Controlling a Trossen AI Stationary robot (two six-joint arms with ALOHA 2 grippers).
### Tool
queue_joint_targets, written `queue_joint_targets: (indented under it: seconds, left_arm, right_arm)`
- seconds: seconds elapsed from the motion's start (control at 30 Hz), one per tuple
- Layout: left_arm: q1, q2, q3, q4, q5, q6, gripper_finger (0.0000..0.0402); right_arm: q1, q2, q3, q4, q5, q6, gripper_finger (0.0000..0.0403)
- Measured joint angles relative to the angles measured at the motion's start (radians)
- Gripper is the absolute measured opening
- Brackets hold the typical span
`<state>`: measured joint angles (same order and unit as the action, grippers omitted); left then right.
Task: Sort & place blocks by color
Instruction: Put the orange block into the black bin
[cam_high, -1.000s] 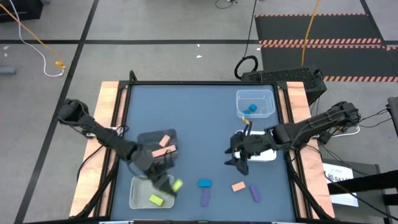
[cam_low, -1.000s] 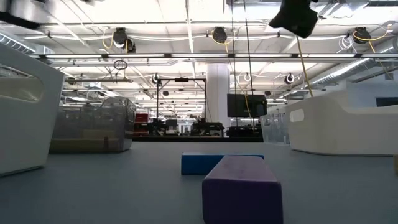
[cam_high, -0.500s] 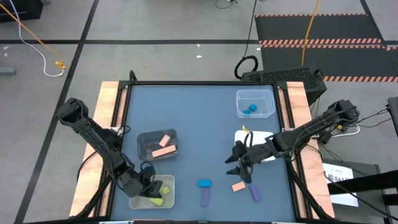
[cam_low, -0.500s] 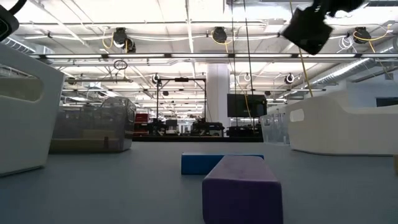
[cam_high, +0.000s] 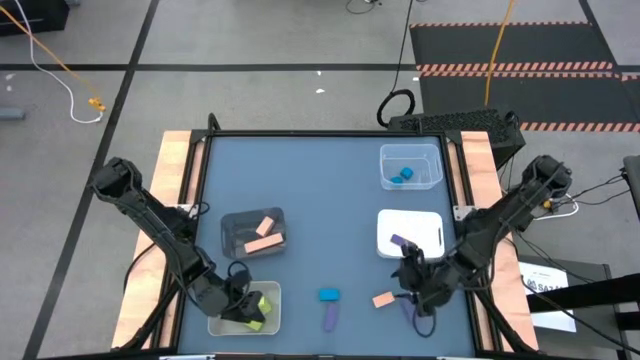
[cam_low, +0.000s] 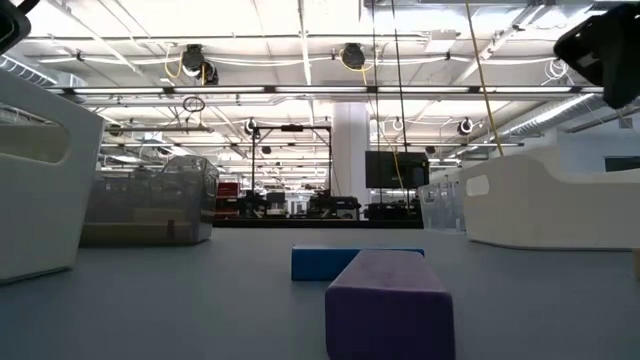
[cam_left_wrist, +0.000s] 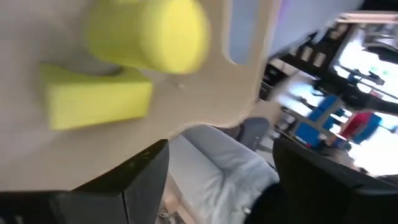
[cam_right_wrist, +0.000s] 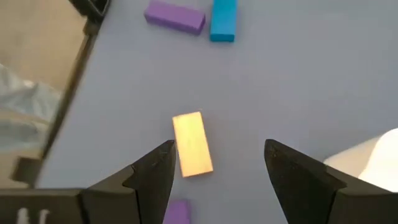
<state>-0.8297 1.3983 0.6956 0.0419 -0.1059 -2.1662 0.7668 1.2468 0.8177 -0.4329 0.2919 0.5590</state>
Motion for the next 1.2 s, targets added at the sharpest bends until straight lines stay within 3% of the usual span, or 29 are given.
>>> queue_joint_targets:
  seconds: [0.17, 0.47, 0.97, 1.1, 1.2]
  left_arm:
    - [0.0, 0.0, 0.0, 0.161, -0.039, 0.039, 0.028]
    - [0.012, 0.0, 0.0, 0.436, -0.261, 0.244, 0.0261]
    - [0.095, 0.0, 0.0, 0.656, -0.421, 0.68, 0.0257]
    - [0.116, 0.0, 0.0, 0.709, -0.447, 0.751, 0.0257]
    - [0.135, 0.0, 0.0, 0.719, -0.447, 0.754, 0.0257]
  right_arm:
    - [0.04, 0.067, 0.0, 0.034, 0.018, -0.068, 0.0238]
    - [0.046, 0.238, 0.0, 0.163, 0.018, -0.104, 0.0238]
    - [0.0, 0.414, 0.003, 0.255, -0.037, -0.085, 0.0236]
    - [-0.01, 0.423, 0.004, 0.255, -0.039, -0.046, 0.0205]
    - [-0.013, 0.42, 0.004, 0.256, -0.034, -0.043, 0.0154]
